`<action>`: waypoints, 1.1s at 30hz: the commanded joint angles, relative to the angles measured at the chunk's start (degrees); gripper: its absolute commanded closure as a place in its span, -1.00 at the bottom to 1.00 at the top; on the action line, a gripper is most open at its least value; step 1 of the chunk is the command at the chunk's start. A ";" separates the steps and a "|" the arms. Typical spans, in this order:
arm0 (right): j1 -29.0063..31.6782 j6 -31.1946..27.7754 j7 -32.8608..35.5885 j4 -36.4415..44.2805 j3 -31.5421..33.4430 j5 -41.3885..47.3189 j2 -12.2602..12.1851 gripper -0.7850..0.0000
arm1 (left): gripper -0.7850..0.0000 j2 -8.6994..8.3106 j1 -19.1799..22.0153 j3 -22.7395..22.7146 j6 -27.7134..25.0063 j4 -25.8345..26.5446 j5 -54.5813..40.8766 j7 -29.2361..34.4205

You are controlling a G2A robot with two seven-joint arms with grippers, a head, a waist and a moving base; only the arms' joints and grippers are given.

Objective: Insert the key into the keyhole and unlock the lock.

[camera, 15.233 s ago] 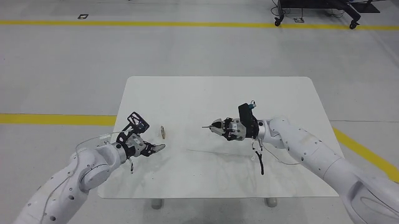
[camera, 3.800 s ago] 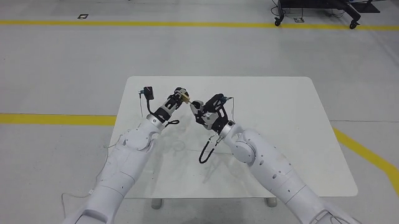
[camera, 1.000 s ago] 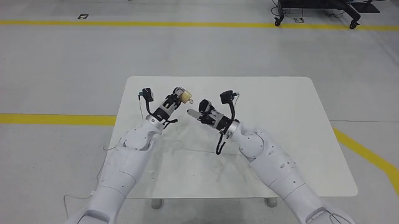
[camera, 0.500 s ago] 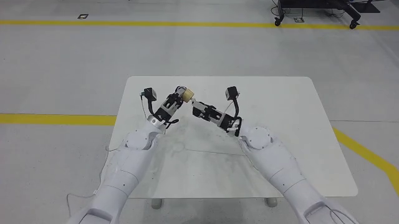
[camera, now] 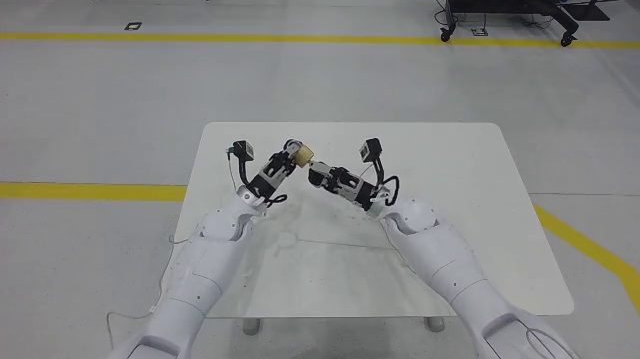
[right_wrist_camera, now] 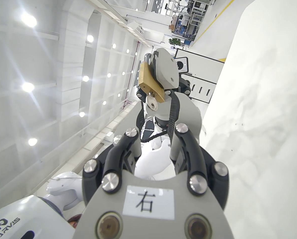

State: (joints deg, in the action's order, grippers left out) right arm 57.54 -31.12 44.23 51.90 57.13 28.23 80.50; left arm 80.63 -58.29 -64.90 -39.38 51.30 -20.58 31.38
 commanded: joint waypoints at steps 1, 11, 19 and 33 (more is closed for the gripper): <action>-0.22 1.05 2.41 -0.81 0.10 3.45 0.22 0.53 | 1.00 0.00 -0.05 0.01 -0.45 0.09 0.01 0.37; -1.53 5.20 15.31 -5.19 1.08 19.24 1.45 1.00 | 1.00 -0.07 0.03 -0.11 -3.56 -0.31 -1.05 3.56; -2.68 11.91 24.02 -9.12 1.57 29.09 2.58 1.00 | 1.00 0.05 0.31 0.19 -7.22 -1.01 -2.94 6.32; -4.75 16.87 30.08 -15.12 1.42 32.75 3.96 1.00 | 1.00 -0.23 0.45 -0.08 -12.79 -1.38 -0.57 6.22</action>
State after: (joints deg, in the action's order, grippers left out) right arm 52.91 -14.17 74.21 37.16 58.52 61.15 84.41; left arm 80.43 -57.78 -64.94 -51.92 49.87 -21.39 37.82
